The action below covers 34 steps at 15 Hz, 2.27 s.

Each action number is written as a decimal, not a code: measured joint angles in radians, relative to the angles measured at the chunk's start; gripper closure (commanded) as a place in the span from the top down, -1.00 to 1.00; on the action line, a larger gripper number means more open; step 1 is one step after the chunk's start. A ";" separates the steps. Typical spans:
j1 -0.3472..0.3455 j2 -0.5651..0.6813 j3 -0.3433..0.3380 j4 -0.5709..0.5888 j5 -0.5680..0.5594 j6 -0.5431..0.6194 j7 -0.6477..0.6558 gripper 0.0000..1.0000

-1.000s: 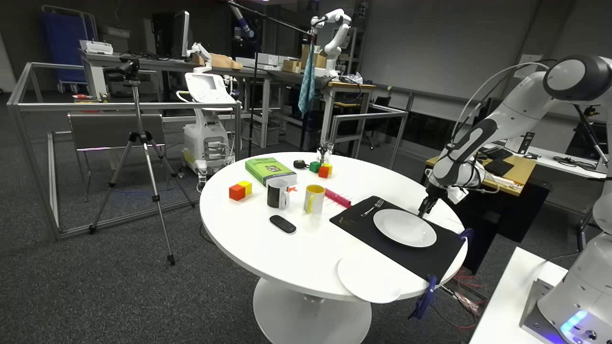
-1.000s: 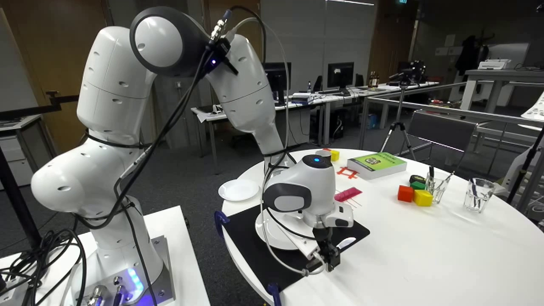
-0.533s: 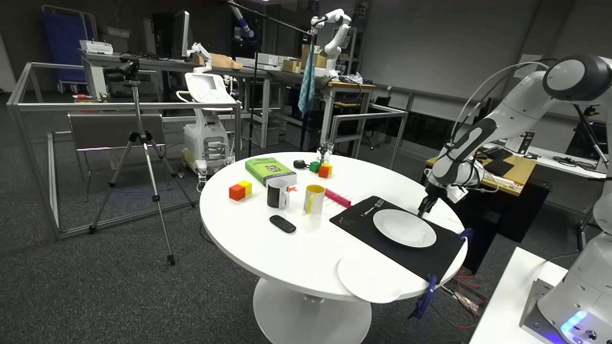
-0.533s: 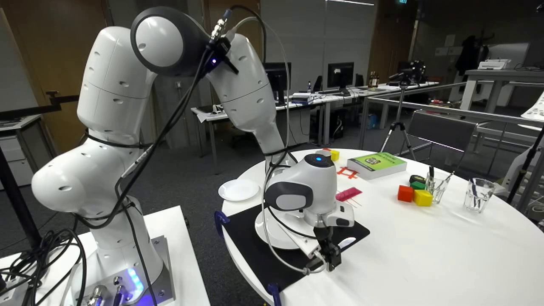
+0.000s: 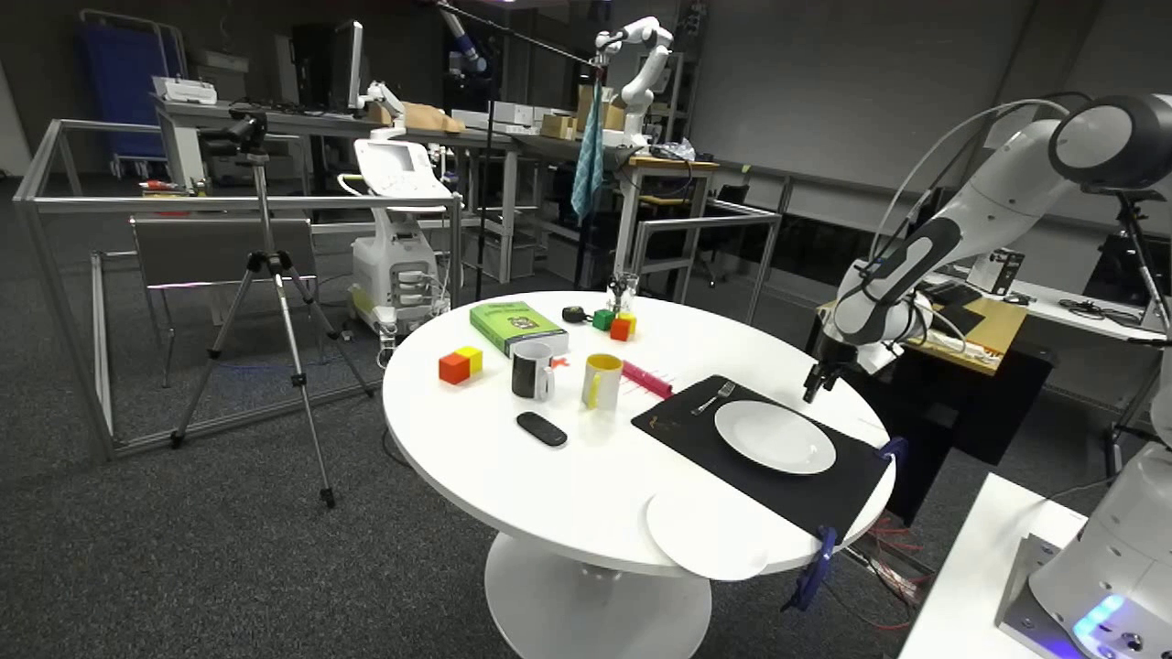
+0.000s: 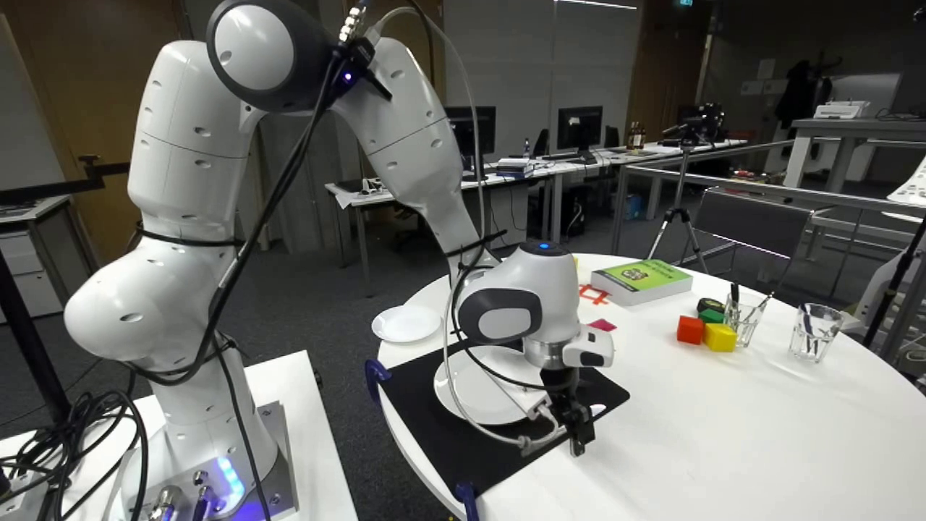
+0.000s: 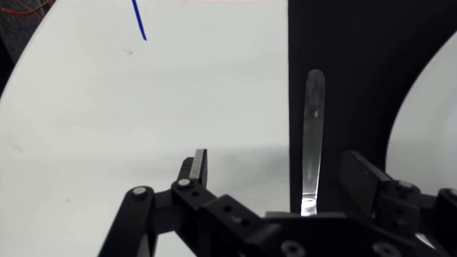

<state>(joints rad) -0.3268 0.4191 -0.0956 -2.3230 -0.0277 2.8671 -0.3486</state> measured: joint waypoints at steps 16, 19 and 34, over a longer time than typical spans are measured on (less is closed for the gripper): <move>0.185 -0.095 -0.040 0.114 0.005 -0.081 0.489 1.00; 0.236 -0.093 -0.046 0.154 0.006 -0.119 0.626 1.00; 0.420 0.035 -0.121 0.321 0.026 -0.263 1.317 1.00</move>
<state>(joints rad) 0.0932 0.4541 -0.2170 -2.0020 -0.0014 2.6045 0.9687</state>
